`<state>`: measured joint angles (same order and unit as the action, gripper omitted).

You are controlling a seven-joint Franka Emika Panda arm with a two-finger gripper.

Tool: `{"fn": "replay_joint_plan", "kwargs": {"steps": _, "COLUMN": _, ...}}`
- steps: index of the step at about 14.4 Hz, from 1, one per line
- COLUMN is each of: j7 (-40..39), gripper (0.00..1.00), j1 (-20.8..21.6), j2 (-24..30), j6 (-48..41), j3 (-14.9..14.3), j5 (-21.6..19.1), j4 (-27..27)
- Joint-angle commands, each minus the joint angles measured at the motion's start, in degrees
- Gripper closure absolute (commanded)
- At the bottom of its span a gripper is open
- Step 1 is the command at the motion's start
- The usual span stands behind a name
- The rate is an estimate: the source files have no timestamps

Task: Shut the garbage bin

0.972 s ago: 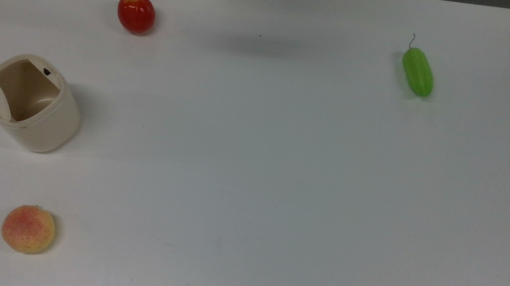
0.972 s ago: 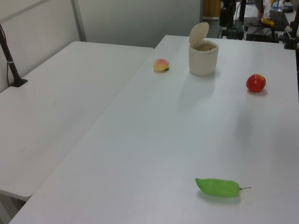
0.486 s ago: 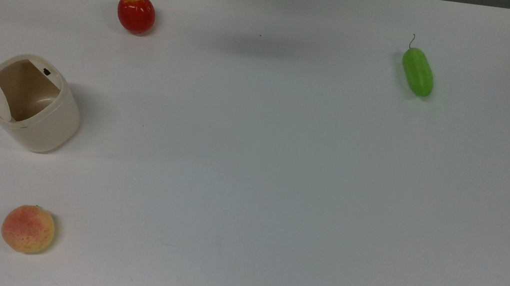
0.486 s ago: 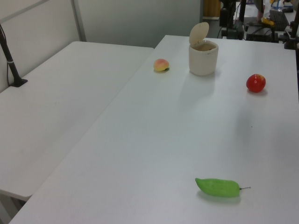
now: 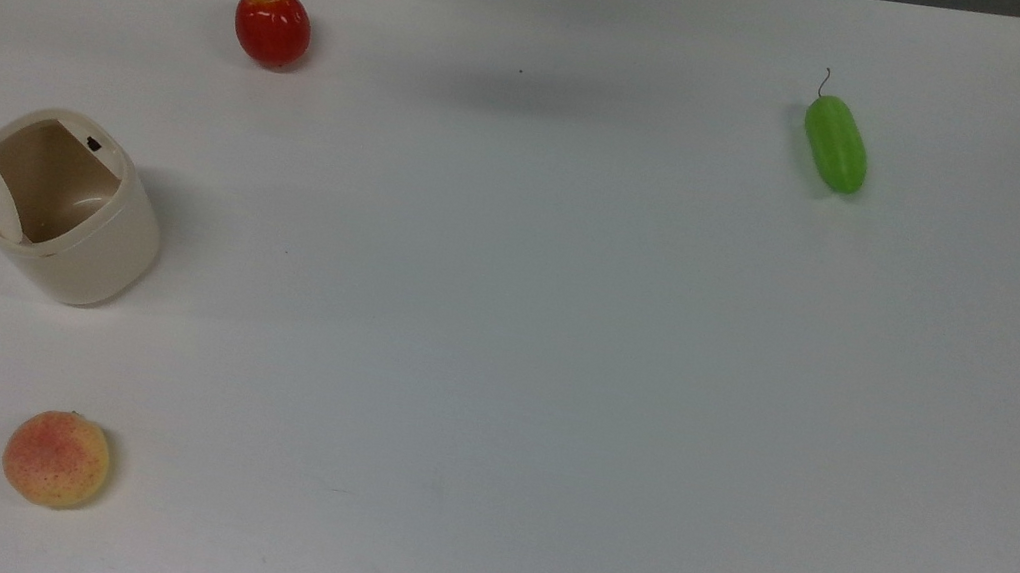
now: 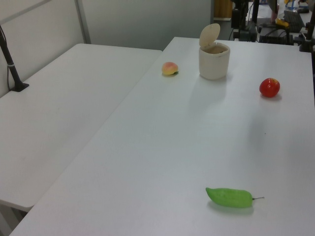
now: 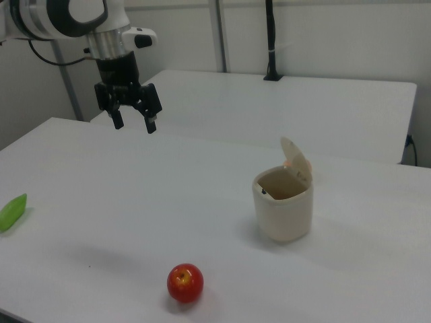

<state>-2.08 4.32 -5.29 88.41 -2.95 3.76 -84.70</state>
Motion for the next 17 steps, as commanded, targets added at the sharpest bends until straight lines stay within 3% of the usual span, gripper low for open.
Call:
{"fn": "replay_joint_plan", "kwargs": {"steps": 1, "j7": -0.6, "gripper": 0.00, "j1": 0.5, "j2": 0.8, "j6": 1.4, "j3": -0.1, "j5": 1.1, "j4": -1.3}}
{"fn": "replay_joint_plan", "kwargs": {"steps": 3, "j7": -0.9, "gripper": 0.09, "j1": 0.5, "j2": 0.7, "j6": 1.4, "j3": -0.1, "j5": 1.1, "j4": -1.3}}
{"fn": "replay_joint_plan", "kwargs": {"steps": 7, "j7": -1.2, "gripper": 0.84, "j1": 0.5, "j2": 0.5, "j6": 1.4, "j3": 0.0, "j5": 0.9, "j4": -1.3}}
{"fn": "replay_joint_plan", "kwargs": {"steps": 8, "j7": -1.2, "gripper": 0.96, "j1": 0.5, "j2": 0.5, "j6": 1.4, "j3": 0.0, "j5": 0.8, "j4": -1.3}}
{"fn": "replay_joint_plan", "kwargs": {"steps": 9, "j7": -1.2, "gripper": 1.00, "j1": 0.5, "j2": 0.5, "j6": 1.4, "j3": 0.0, "j5": 0.9, "j4": -1.3}}
{"fn": "replay_joint_plan", "kwargs": {"steps": 17, "j7": -0.3, "gripper": 1.00, "j1": -0.1, "j2": -0.1, "j6": 5.2, "j3": -0.1, "j5": 0.9, "j4": -1.1}}
